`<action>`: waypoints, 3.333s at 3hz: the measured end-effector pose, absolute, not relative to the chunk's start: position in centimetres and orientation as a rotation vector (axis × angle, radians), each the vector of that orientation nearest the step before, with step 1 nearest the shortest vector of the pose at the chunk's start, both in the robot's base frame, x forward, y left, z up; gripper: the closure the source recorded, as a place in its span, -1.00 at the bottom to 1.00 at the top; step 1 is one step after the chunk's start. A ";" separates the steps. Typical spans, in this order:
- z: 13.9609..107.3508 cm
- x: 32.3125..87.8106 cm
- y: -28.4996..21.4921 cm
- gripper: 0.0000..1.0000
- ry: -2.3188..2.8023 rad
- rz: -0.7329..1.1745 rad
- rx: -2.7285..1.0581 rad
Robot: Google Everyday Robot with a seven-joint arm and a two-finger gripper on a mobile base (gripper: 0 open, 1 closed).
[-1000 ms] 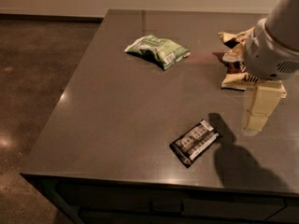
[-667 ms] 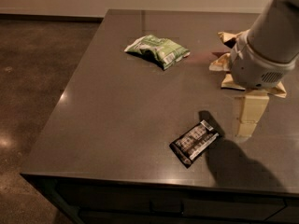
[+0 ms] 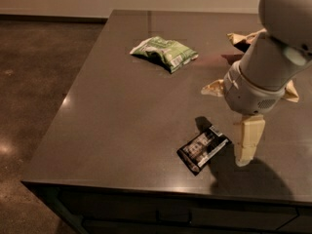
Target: Move rxbar chocolate near green jalapeno chip bag
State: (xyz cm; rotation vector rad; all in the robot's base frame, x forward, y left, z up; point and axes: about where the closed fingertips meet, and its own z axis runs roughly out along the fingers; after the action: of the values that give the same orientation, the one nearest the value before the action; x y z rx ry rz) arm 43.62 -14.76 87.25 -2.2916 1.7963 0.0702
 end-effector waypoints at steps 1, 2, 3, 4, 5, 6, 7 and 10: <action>85.3 42.9 -14.2 -1.00 1.745 0.108 -2.365; 84.3 42.5 -13.8 -1.00 1.709 0.123 -2.398; 83.6 42.1 -13.4 -1.00 1.680 0.138 -2.414; 83.3 41.8 -13.2 -0.65 1.665 0.142 -2.424; 83.1 41.9 -13.2 -0.17 1.669 0.143 -2.436; 83.3 42.0 -13.2 0.28 1.674 0.143 -2.438; 83.6 42.0 -13.2 0.77 1.674 0.143 -2.438; 88.6 49.8 -11.6 1.00 2.062 0.221 -2.049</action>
Offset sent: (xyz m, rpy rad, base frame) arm -0.0165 0.0140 -0.0403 -0.0100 0.0495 0.1335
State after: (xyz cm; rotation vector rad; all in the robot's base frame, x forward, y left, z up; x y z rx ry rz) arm 49.76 -11.60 88.64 -2.0489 2.0622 0.2208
